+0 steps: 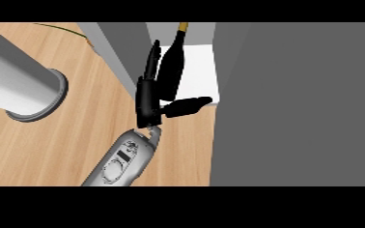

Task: Pick up the wine, place it into the cabinet and close the cabinet

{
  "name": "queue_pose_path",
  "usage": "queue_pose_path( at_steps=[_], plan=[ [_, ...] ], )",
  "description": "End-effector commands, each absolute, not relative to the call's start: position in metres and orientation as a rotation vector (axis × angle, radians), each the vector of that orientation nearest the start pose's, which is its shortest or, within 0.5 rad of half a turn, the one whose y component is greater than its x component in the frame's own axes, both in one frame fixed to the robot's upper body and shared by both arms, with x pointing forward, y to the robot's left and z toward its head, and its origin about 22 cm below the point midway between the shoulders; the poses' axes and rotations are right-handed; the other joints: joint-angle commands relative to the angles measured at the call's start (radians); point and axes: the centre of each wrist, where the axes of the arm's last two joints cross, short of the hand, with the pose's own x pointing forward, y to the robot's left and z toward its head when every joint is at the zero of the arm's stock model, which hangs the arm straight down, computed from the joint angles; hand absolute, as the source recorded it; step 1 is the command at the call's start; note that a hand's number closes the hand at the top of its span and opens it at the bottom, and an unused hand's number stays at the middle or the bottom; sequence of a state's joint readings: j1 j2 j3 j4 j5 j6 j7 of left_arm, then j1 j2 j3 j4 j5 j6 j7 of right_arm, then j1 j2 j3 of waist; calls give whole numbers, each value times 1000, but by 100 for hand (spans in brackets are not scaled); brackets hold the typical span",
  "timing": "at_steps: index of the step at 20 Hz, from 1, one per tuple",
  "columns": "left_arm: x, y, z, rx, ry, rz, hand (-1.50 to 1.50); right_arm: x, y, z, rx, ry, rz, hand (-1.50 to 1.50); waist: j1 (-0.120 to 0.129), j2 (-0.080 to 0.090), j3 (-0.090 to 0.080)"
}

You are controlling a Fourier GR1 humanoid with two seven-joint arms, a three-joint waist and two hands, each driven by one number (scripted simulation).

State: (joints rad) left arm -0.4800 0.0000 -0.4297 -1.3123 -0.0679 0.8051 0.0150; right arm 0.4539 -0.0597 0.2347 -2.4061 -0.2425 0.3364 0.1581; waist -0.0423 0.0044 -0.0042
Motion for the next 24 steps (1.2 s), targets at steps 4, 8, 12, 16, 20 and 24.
queue_pose_path(
  at_steps=[4,8,12,16,20,24],
  plan=[
    [279,76,58,68,-1891,88,-150,97,-222,151,414,-1868,252,-150,34,-7,4],
    [276,107,53,10,-1896,78,-150,84,-225,169,382,-1867,228,-150,36,-7,3],
    [236,115,56,-22,-1897,14,-150,94,-224,165,349,-1863,250,-150,46,-9,4],
    [225,155,52,-7,-1895,21,-150,81,-227,170,337,-1854,263,-150,39,-11,3],
    [205,170,60,-56,-1882,-12,-150,86,-235,174,356,-1836,290,-150,46,-9,4],
    [197,194,57,-181,-1912,-40,-150,103,-234,149,377,-1764,436,150,46,-7,3]
  ],
)
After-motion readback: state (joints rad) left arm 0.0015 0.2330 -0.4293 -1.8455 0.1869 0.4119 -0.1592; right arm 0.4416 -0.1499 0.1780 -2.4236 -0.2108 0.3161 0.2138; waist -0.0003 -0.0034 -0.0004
